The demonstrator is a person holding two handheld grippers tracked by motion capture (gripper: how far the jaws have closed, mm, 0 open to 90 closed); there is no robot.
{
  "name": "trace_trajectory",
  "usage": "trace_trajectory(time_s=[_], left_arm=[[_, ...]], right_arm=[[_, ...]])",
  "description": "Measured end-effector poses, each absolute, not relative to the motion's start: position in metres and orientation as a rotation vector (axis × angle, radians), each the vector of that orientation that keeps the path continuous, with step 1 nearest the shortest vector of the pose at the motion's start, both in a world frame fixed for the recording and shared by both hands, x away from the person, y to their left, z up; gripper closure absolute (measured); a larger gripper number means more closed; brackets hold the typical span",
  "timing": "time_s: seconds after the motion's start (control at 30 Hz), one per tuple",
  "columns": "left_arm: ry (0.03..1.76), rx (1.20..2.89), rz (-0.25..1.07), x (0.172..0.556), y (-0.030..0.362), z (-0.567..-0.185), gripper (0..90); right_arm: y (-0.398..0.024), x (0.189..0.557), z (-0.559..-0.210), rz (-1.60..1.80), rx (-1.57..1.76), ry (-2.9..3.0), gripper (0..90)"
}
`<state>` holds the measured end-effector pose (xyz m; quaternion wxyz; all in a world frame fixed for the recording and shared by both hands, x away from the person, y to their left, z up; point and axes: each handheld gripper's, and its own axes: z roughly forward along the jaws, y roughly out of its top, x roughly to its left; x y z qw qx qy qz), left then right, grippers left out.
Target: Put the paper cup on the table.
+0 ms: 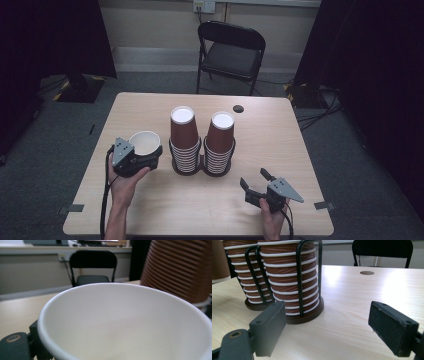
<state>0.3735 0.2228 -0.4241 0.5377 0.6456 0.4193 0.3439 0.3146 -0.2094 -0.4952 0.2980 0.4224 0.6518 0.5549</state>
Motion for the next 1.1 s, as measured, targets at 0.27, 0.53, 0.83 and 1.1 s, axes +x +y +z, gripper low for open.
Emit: trace_trajectory(time_s=[0.27,0.53,0.83,1.1], left_arm=[[1.037,1.531,0.838,0.397,0.226,-0.434,7.5],[1.081,1.541,0.756,0.421,0.226,-0.451,7.2],[1.079,1.556,0.773,0.431,0.221,-0.461,6.2],[1.105,1.567,0.76,0.437,0.219,-0.475,6.5]], right_arm=[[-0.211,0.313,-0.496,1.497,1.115,1.708,14.2],[-0.211,0.313,-0.496,1.519,1.101,1.743,15.0],[-0.21,0.313,-0.495,1.505,1.095,1.753,15.5],[-0.21,0.313,-0.495,1.507,1.098,1.754,15.6]])
